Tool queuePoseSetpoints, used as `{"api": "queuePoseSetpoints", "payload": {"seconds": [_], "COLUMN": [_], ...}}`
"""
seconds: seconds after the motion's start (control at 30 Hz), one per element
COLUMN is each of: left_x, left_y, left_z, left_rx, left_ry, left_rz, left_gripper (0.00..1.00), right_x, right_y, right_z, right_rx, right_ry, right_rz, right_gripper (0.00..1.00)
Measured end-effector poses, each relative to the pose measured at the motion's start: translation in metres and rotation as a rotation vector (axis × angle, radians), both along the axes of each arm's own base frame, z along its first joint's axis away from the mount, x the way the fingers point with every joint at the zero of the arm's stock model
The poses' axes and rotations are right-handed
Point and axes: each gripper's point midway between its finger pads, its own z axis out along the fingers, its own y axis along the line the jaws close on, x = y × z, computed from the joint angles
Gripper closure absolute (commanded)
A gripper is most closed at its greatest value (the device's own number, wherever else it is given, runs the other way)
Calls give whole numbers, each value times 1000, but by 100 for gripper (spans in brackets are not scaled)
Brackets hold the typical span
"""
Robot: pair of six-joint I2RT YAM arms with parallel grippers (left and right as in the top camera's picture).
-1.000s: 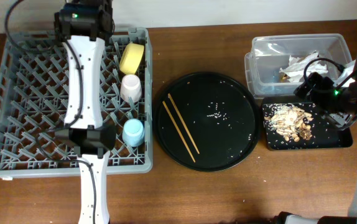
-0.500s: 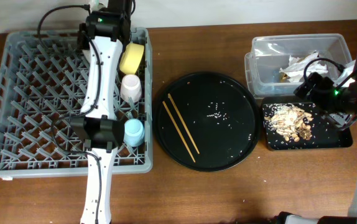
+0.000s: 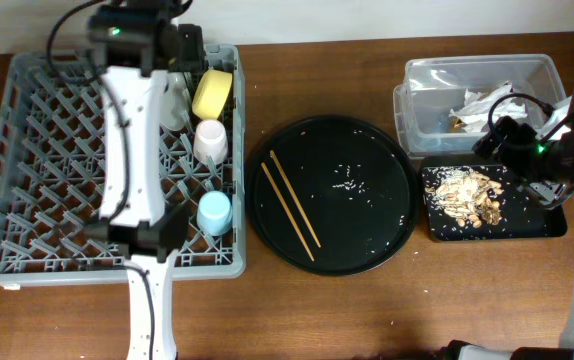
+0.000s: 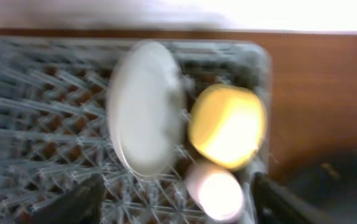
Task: Sort waste into correct bins and load items into the dishwasher rack
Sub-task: 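Lift the white plate and stand it upright in the rack's back, then reach the left gripper to the chopsticks on the black tray and grasp one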
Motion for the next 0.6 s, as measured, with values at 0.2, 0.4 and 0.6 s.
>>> {"api": "queuePoseSetpoints", "payload": {"seconds": [0.2,0.4,0.6], "left_x": [-59,-105,-89], "left_y": [-152,-223,-232], "left_z": [5,-136,-243], "left_rx": [-200,-47,-126], "left_ry": [100,464,474], "left_rz": [-456,-426,-227], "left_gripper": [20,25,36], "right_x": [0,0,0], "right_y": [0,0,0], "right_z": [0,0,0], "right_rx": [0,0,1], "right_ry": [0,1,2], "right_rz": [0,0,0], "right_gripper": [2,2,2]}}
